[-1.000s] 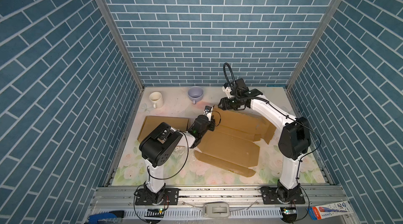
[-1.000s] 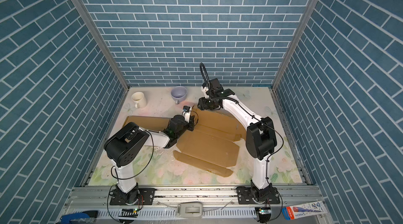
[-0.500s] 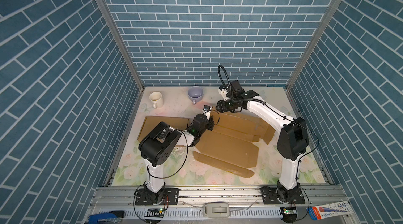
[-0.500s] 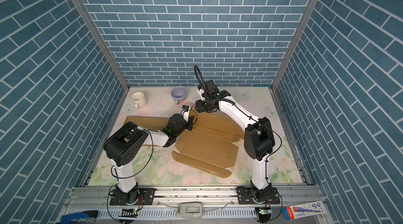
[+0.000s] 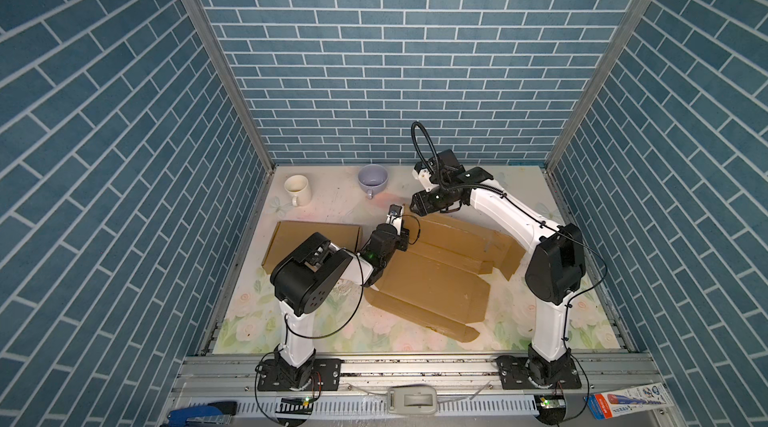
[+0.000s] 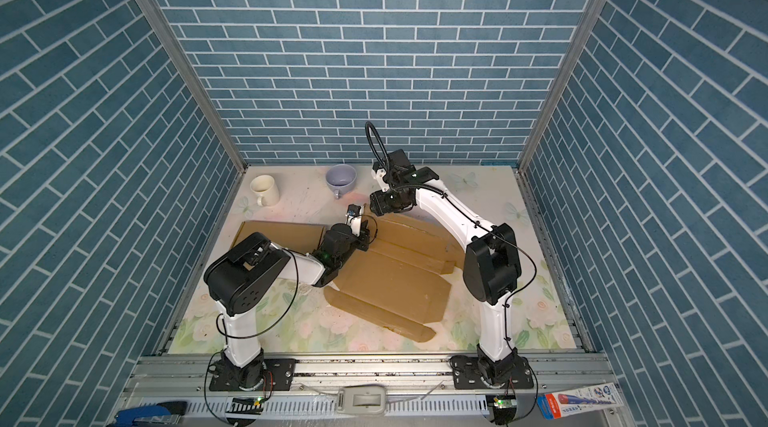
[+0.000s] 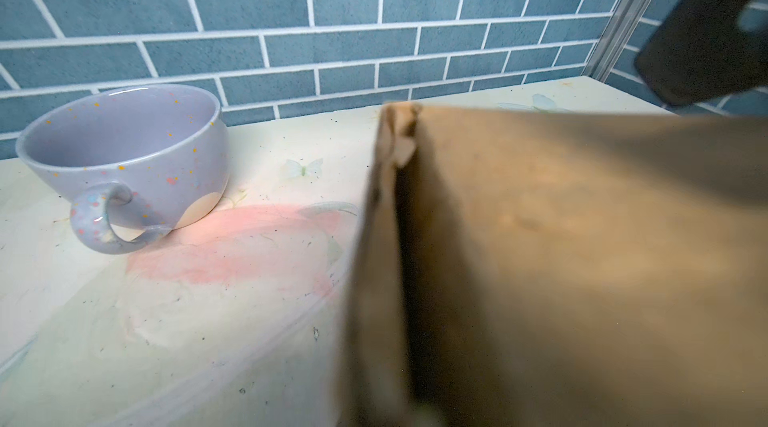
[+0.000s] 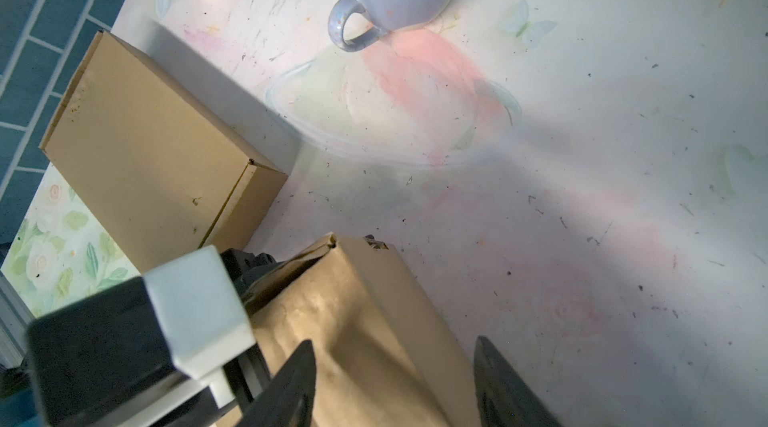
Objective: Fold the paper box
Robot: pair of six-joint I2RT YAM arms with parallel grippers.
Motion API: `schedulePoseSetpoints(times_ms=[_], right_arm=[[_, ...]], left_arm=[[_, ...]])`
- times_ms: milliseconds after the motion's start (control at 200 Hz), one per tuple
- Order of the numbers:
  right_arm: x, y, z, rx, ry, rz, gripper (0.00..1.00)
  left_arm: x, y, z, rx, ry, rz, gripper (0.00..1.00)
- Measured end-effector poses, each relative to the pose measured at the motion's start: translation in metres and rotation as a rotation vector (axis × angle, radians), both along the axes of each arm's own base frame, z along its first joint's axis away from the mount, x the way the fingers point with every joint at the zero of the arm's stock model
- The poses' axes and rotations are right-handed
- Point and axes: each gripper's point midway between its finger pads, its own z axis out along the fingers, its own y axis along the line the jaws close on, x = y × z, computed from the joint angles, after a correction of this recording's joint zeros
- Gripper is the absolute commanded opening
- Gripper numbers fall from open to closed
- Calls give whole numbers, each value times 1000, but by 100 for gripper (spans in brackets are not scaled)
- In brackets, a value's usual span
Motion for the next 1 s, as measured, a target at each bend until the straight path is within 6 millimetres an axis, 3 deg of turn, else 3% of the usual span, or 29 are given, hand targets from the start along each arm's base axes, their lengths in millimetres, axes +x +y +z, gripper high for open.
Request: schedulePoseSetpoints(times_ms=[220, 540, 725, 900, 1000], right_arm=[[-5, 9, -15, 5, 53, 36, 58], [-6, 16, -15, 17, 40, 49, 58], [-1, 11, -6, 17, 37, 37, 60], [13, 20, 17, 53, -7, 35, 59], [17, 22, 9, 46, 2, 34, 58]], left_arm=[[1, 3, 0, -8, -22, 28, 0], [2, 11, -1, -7, -31, 67, 0], [1, 9, -1, -10, -32, 65, 0], [0, 9, -1, -11, -33, 67, 0], [0, 9, -1, -12, -34, 67, 0]])
